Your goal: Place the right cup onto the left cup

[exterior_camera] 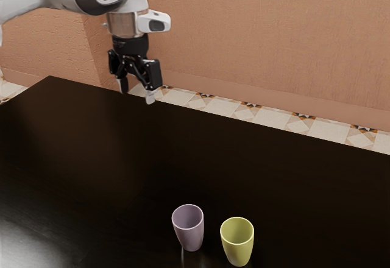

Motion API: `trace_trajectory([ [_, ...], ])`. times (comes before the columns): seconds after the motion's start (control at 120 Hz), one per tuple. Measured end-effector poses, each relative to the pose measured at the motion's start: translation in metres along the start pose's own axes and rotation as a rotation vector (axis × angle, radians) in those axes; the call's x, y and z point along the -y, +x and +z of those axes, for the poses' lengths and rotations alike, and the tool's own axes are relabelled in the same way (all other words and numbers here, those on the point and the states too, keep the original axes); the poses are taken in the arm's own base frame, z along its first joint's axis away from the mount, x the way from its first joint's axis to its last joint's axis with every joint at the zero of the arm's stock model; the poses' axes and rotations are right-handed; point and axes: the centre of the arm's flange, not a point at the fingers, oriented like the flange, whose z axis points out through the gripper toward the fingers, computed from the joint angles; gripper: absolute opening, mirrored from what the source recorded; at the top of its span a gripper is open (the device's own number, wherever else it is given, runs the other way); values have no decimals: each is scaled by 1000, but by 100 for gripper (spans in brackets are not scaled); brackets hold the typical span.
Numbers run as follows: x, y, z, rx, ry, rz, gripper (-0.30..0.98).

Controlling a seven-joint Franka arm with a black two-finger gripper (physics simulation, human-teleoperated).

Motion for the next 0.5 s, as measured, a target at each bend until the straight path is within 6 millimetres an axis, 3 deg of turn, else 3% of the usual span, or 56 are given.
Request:
trace_trajectory([
  [0.333, -9, 7, 3, -19, -1, 2, 69],
  [0.417, -29, 11, 7, -17, 1, 35, 69],
  [0.5, -67, 17, 20, -7, 4, 100, 69],
])
